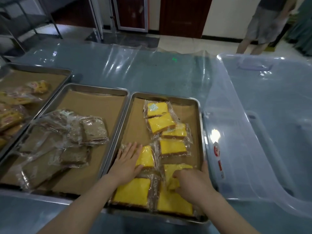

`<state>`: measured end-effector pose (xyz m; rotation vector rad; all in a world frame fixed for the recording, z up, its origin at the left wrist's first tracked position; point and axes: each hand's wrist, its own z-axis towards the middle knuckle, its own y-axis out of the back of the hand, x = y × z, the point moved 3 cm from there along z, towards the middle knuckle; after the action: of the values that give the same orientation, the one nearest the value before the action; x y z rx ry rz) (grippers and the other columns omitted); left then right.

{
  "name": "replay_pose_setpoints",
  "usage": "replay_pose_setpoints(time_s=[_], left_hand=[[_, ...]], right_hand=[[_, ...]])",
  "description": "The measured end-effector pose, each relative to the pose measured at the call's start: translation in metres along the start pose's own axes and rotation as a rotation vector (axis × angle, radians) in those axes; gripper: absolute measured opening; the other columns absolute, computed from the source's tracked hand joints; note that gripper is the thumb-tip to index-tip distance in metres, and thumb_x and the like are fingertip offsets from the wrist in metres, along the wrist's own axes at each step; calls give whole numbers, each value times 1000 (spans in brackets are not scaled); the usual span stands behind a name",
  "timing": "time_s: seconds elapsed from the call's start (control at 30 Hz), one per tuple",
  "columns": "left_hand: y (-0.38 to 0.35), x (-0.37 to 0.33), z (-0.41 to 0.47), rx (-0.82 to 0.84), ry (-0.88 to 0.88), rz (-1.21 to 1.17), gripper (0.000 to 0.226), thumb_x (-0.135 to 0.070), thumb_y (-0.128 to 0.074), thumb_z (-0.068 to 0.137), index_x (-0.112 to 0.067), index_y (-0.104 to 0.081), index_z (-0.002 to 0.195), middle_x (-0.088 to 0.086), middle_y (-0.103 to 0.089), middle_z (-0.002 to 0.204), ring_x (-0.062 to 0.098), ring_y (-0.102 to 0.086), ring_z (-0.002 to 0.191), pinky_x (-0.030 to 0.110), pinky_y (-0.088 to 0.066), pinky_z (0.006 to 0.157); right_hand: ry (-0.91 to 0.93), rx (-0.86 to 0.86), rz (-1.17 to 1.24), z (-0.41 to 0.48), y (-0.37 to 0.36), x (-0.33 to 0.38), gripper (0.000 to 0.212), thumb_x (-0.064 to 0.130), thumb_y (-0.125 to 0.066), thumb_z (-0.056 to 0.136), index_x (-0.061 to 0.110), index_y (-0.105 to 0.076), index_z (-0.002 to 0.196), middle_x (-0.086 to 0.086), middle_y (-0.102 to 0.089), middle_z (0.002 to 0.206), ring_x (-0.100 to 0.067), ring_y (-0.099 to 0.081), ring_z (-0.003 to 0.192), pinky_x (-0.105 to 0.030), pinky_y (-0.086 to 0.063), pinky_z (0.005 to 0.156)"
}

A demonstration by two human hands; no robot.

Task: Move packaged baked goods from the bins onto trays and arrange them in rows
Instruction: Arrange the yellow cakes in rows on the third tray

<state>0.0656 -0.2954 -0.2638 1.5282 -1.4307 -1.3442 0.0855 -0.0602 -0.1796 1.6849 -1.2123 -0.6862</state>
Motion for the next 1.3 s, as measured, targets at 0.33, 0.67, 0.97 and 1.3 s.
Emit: replay_pose_setpoints(time_s=[0.33,0.67,0.97,1.3], left_hand=[[8,-11,-2,3,12,180,69,-46,-28,98,-29,18,146,0,30,147,21,27,139,40,19,109],[7,-26,-11,-23,-103,154,64,-30,-31,100,-42,14,144,6,25,151,23,24,140,36,15,113],[7,-46,-7,-70,-68,31,61,-59,-18,94,-44,12,144,-4,13,157,18,20,142,37,18,111],[-7,-45,-9,29,-121,183,71,-85,5,71,-56,31,131,2,41,146,31,41,131,58,29,101]], right_hand=[[-5,-92,204,48,-26,-4,59,45,-54,91,32,-26,142,-1,0,160,-25,-46,128,-52,-28,111],[-117,-200,118,63,-6,0,67,54,-63,78,21,-34,129,-13,-40,138,-35,-38,128,-56,-25,110],[50,-257,205,55,-37,15,75,65,-36,89,33,-4,149,-5,4,160,-29,15,144,-47,5,113],[-3,-37,199,50,-62,0,85,94,-16,66,62,25,132,7,54,136,-35,53,118,-54,29,98]])
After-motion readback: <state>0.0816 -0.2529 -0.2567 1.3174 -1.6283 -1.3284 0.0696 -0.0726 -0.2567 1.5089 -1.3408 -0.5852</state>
